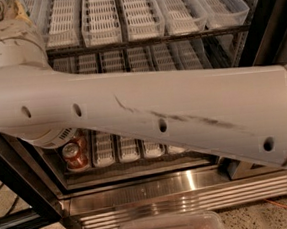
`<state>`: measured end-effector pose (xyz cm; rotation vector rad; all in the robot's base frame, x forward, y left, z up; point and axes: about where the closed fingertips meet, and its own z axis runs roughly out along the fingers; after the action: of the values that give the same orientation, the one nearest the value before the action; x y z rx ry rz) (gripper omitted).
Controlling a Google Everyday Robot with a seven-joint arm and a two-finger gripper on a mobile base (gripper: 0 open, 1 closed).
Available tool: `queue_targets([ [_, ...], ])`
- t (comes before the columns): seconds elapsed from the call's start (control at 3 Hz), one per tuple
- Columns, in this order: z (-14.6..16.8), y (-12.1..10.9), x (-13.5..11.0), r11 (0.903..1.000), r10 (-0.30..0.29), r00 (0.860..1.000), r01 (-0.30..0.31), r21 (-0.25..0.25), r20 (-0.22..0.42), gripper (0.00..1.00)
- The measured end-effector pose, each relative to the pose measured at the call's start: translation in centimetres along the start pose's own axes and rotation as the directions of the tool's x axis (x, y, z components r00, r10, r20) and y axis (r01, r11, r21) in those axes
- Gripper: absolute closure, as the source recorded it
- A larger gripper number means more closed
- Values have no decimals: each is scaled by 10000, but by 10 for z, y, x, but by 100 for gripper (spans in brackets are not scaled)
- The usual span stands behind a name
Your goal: Pick 7up can from top shelf of fridge
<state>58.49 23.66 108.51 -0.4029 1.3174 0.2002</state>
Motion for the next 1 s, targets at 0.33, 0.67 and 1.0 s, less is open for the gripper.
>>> queue_targets([
  [0.33,2,-7,-15,9985,495,9987,-493,-219,98,100],
  [0.67,4,-20,-33,9945,950,9954,-945,-448,106,100],
  [1.0,3,-39,-45,9864,1475,9889,-1484,-713,-175,100],
])
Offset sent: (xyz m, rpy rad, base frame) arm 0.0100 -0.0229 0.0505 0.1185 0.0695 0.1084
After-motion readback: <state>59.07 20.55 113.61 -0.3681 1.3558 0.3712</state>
